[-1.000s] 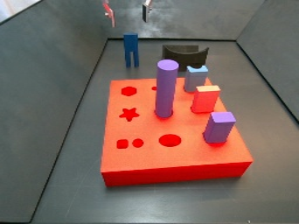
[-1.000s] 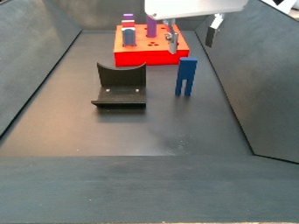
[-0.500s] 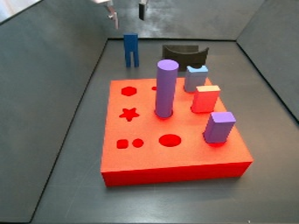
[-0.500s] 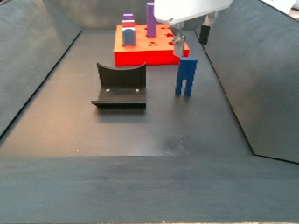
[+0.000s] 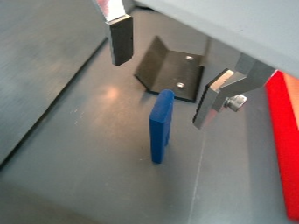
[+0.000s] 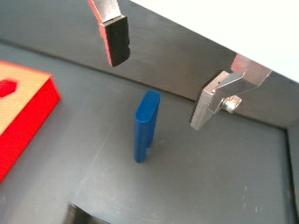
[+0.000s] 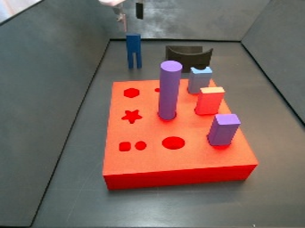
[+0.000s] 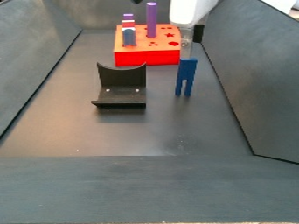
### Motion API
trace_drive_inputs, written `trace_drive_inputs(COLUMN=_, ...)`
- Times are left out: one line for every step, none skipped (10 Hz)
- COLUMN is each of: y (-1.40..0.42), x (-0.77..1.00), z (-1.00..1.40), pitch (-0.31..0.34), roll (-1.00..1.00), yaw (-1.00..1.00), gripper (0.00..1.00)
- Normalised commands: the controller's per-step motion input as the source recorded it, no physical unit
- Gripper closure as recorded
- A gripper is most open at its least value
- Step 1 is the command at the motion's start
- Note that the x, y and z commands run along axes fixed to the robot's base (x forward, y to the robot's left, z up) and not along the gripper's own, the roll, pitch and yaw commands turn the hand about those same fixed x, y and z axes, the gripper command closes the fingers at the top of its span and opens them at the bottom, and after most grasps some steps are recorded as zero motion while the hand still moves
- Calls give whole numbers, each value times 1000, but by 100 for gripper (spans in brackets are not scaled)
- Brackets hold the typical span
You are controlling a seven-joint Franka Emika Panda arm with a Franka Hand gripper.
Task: Pick up the square-circle object. Move up. Place the square-circle object on the fixture. Regrasp the square-circle object. Rotate the square-circle object. Move to above the board. Insert the square-circle object.
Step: Rotate the square-circle object.
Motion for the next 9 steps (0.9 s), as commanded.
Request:
trace_drive_inputs(y=-1, x=39, z=-25, pitch=2, roll=-21, yaw=1000, gripper=0)
trace_drive_inputs(y=-1, x=39, z=-24, pitch=2, roll=-21, yaw=1000, gripper=0)
trace_drive_inputs(y=-1, x=39, z=-24, pitch=2, roll=-22, yaw=1000, gripper=0)
trace_drive_inputs(y=-1, x=39, z=-24, pitch=2, roll=-23, yaw=1000, gripper=0)
trace_drive_inputs(y=-1, x=39, z=-24, pitch=2, roll=-24, yaw=1000, gripper=0)
trace_drive_inputs(y=-1, x=39, z=-24, pitch=2, roll=-25, yaw=1000, gripper=0)
trace_drive_inputs(y=-1, x=39, z=-24, pitch=2, roll=-26, yaw=1000, gripper=0)
trace_drive_inputs(y=-1, x=39, z=-24, pitch=2, roll=-27, yaw=1000, gripper=0)
trace_drive_inputs(y=-1, x=39, z=-24, pitch=2, roll=-29, yaw=1000, gripper=0)
